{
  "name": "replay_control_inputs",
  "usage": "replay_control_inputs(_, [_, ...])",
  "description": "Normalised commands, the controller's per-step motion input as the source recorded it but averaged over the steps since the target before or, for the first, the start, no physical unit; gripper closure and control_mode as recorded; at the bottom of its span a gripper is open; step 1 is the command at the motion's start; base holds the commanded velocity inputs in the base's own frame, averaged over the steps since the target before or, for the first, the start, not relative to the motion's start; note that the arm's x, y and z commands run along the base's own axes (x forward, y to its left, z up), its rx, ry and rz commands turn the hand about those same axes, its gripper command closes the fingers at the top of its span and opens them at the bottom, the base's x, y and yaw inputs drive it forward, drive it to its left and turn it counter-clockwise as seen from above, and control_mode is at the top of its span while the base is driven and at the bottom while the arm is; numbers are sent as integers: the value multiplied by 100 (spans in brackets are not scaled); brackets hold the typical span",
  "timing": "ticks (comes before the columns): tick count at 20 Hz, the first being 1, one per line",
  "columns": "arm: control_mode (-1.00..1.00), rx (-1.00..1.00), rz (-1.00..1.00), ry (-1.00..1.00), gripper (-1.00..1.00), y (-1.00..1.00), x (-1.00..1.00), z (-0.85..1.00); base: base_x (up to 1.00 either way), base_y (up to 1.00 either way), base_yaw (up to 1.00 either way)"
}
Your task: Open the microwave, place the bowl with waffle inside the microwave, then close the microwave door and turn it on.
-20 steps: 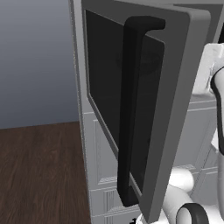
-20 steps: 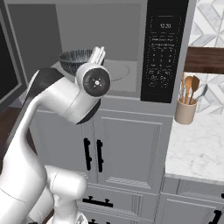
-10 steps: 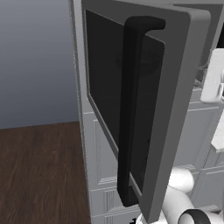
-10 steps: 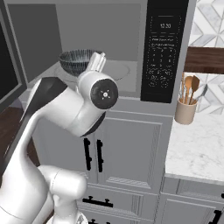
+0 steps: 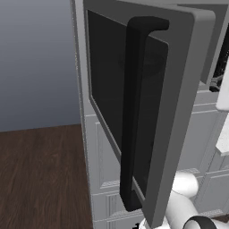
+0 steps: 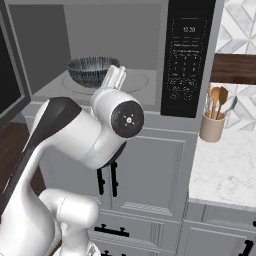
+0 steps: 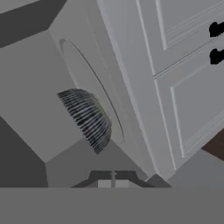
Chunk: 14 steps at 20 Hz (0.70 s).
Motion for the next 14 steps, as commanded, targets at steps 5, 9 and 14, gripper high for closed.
replay_control_inputs(5, [-100,-2,0,0,100,7,-86,-9,0,0,0])
replay_control_inputs(9, [-100,-10,3,-6,100,26,-95,-23,0,0,0])
replay_control_inputs(14, [-100,-19,0,-16,100,46,-65,-29,0,0,0])
